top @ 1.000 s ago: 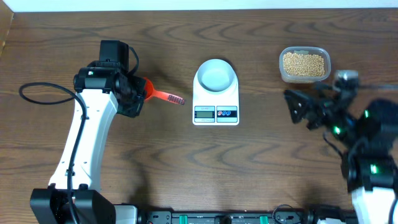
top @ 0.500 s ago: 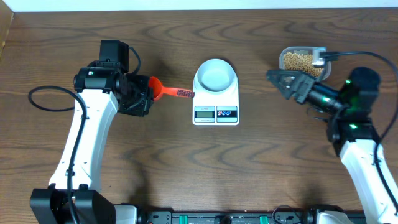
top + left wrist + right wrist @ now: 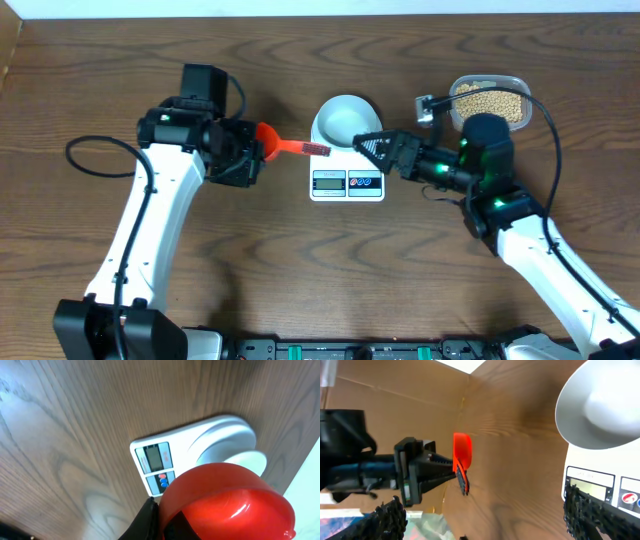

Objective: Scoop item into bowl and weigh 50g on scale
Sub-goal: 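Move the right gripper toward the scoop handle above the scale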

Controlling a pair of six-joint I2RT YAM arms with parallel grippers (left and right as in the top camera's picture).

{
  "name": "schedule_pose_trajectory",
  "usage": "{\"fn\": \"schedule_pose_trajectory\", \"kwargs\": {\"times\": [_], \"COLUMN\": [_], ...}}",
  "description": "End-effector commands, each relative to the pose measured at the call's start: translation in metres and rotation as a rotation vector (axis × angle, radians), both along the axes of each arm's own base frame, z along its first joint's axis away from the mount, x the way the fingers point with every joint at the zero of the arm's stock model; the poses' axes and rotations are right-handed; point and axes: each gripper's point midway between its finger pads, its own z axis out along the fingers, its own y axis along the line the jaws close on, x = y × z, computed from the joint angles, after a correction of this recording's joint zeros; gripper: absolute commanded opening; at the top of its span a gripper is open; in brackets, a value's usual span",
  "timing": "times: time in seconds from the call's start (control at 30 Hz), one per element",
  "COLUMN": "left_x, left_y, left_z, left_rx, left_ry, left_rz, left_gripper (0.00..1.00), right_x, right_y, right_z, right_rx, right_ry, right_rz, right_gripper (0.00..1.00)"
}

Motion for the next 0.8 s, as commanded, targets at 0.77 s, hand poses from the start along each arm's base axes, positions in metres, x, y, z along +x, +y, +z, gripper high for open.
{"fn": "schedule_pose_trajectory", "kwargs": {"times": [0.77], "left_x": [-0.007], "left_y": [-0.078], "left_z": [0.012], "left_rx": [-0.059], "left_ry": [-0.082], "left_rz": [-0.143], "left_gripper": [0.07], "right_x": [-0.005], "right_y": [0.015], "right_z": [0.002], "right_rx": [0.007], "right_ry": [0.025], "right_rz": [0.009], "right_gripper": [0.81]}}
